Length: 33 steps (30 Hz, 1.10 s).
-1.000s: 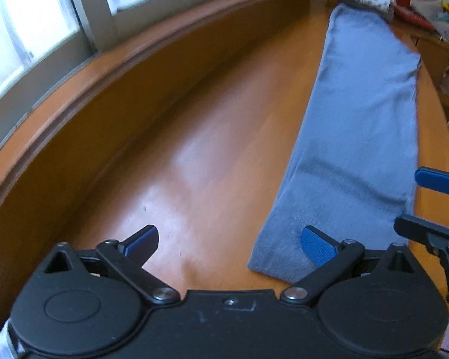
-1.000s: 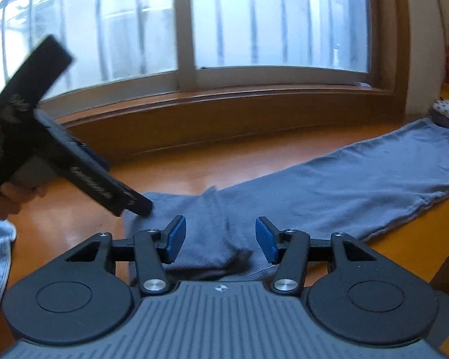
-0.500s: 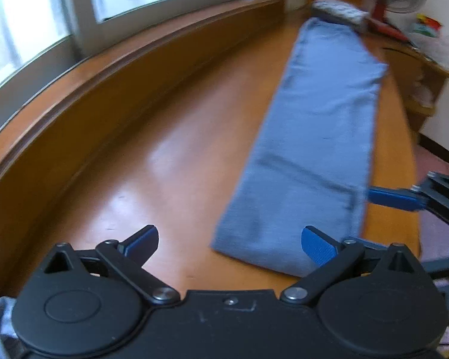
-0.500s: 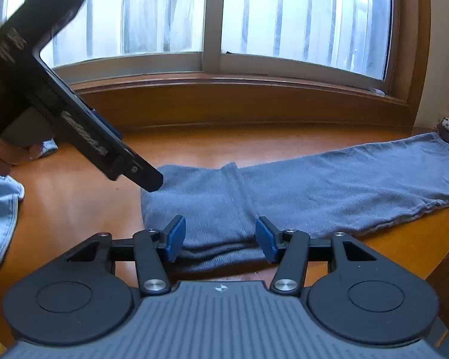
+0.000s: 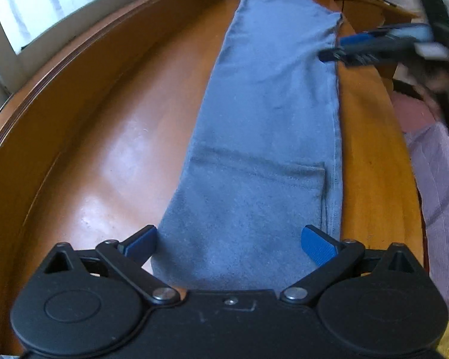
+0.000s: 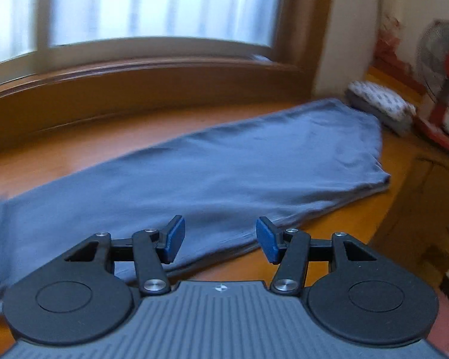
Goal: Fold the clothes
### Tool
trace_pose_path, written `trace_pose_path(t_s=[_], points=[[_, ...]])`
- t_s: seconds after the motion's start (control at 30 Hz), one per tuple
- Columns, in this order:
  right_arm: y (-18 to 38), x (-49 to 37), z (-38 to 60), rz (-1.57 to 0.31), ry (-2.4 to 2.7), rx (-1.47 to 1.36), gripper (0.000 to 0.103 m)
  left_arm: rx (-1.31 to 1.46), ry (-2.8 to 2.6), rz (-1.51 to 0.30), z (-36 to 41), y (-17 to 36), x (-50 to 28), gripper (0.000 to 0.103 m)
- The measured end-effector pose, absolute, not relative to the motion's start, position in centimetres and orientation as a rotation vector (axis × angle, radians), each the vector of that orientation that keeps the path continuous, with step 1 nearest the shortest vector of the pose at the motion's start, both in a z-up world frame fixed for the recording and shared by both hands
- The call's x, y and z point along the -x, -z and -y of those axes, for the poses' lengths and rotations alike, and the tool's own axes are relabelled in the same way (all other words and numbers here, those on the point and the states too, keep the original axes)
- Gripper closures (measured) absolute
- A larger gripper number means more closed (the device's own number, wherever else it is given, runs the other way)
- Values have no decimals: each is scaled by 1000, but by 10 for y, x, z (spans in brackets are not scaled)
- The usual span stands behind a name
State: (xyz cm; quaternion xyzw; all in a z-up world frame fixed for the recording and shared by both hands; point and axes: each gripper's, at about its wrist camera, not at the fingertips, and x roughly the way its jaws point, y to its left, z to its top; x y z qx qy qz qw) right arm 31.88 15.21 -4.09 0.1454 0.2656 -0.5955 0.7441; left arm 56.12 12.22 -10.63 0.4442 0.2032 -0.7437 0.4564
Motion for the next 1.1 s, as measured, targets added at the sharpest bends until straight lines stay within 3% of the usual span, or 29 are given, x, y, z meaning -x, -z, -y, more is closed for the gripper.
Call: trace_pose_path(t_s=[0.07, 0.17, 0.33, 0.53, 0.7, 0.87, 0.97, 1.1], points=[[49, -306, -122, -611, 1290, -380, 47, -1106, 1836, -549, -121, 107, -562, 1], [54, -293, -101, -608, 1258, -400, 34, -1102, 1815, -635, -118, 108, -562, 0], [55, -277, -81, -638, 1184, -390, 29, -1100, 1797, -695, -118, 110, -556, 0], [32, -289, -113, -662, 1114, -290, 33, -1125, 1788, -723, -111, 111, -564, 0], [50, -298, -141, -744, 987, -191, 33, -1150, 1758, -740, -109, 107, -563, 0], [38, -280, -138, -759, 947, -308, 34, -1157, 1752, -747, -101, 114, -555, 0], [21, -282, -132, -676, 929, -292, 34, -1160, 1743, -757, -96, 115, -556, 0], [35, -293, -110, -656, 870, -361, 34, -1162, 1721, -770, -95, 116, -555, 0]])
